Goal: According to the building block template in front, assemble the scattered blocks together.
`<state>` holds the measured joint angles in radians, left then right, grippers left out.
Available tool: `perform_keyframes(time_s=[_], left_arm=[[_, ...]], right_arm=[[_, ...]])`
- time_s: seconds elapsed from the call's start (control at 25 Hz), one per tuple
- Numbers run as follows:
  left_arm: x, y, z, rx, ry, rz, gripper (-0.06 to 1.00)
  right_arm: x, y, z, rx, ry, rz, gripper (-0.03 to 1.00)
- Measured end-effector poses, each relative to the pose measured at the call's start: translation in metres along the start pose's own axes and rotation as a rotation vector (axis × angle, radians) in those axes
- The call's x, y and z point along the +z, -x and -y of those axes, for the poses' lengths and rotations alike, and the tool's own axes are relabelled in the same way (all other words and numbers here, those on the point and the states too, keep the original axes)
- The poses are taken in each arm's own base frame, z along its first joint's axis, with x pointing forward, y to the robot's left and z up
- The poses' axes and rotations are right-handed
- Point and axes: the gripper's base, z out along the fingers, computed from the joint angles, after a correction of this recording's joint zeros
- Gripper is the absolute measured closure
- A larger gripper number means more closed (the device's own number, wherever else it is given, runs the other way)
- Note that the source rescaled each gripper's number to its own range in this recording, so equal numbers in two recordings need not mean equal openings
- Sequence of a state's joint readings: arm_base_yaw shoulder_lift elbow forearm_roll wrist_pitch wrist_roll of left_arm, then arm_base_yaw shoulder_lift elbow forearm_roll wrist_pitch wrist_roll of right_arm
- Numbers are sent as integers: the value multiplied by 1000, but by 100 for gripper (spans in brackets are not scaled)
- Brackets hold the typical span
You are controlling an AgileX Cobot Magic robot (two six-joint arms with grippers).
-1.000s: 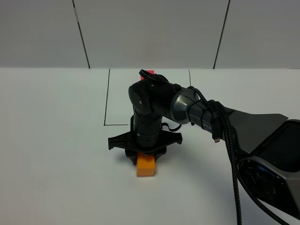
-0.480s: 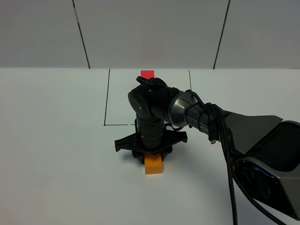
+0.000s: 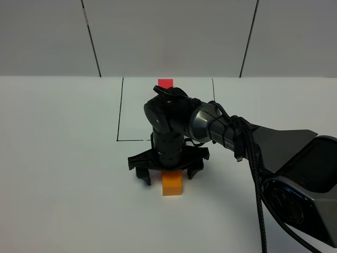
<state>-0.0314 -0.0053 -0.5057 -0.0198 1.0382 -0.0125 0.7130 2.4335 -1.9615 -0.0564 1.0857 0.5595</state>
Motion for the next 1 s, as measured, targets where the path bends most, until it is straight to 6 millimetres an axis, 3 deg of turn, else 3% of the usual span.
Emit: perform_keyframes(time_s=[0.04, 0.12, 0.28, 0.6, 0.76, 1.0], left_arm=[[0, 0, 0, 0, 0, 0, 30], [0, 0, 0, 0, 0, 0, 30], [0, 0, 0, 0, 0, 0, 30], [0, 0, 0, 0, 0, 0, 30], [0, 0, 0, 0, 0, 0, 30], [0, 0, 0, 0, 0, 0, 30]], right_arm=[[0, 0, -1, 3, 11, -2, 4], [-3, 1, -3, 11, 32, 5, -3], [-18, 11, -11, 23, 86, 45, -3], [-76, 30, -12, -20, 85, 158, -3], [-108, 45, 15, 13, 55, 245, -3], [-138, 71, 89, 167, 47, 304, -3]])
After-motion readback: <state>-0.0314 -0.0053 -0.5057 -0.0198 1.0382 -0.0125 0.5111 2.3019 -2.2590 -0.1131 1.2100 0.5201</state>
